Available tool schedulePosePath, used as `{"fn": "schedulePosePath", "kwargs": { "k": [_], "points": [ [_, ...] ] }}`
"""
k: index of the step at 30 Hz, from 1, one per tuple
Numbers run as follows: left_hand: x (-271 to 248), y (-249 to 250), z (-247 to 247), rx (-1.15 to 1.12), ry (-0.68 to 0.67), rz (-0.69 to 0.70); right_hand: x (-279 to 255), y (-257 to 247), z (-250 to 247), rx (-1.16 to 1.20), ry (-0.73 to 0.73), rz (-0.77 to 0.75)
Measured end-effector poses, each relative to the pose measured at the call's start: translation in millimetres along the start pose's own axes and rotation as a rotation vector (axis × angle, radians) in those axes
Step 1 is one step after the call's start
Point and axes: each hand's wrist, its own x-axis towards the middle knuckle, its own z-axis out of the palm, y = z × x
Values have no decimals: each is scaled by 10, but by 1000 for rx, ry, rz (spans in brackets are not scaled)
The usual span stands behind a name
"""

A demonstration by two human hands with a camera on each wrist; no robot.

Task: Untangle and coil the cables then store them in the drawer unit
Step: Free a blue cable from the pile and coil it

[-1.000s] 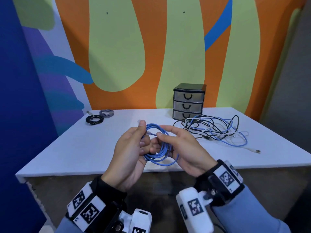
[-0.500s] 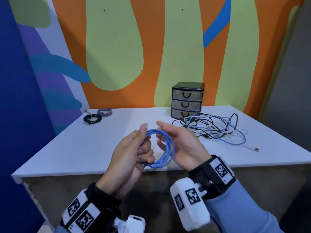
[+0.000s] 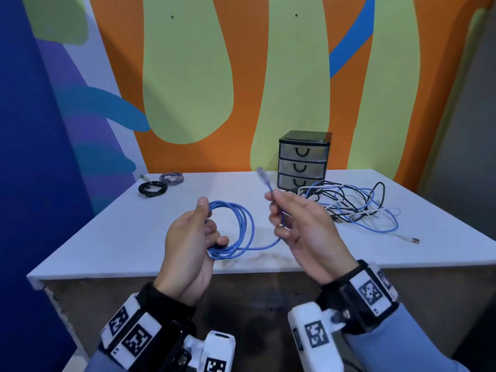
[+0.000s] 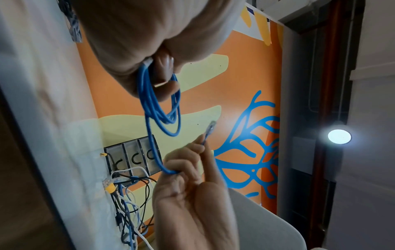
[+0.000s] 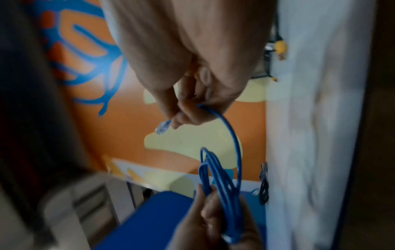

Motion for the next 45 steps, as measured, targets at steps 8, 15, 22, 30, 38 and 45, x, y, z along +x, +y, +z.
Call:
{"fn": "schedulePosePath", "kwargs": {
  "k": [8, 15, 22, 30, 38, 45],
  "points": [
    [-101, -60, 137, 174, -48, 126, -98, 162, 87, -1142, 24, -428],
    [-205, -70, 185, 304, -136, 178, -52, 241, 101, -717, -42, -120],
    [-138, -47, 141, 272, -137, 141, -27, 140, 23, 5, -218, 353],
    [-258, -138, 65, 266, -355, 10, 105, 103, 11, 407, 202, 156],
    [-195, -30, 69, 143, -168, -34, 44, 125, -43, 497, 125, -84],
    [-90, -65, 68, 147, -161, -99, -125, 34, -26, -621, -199, -448]
  ]
}}
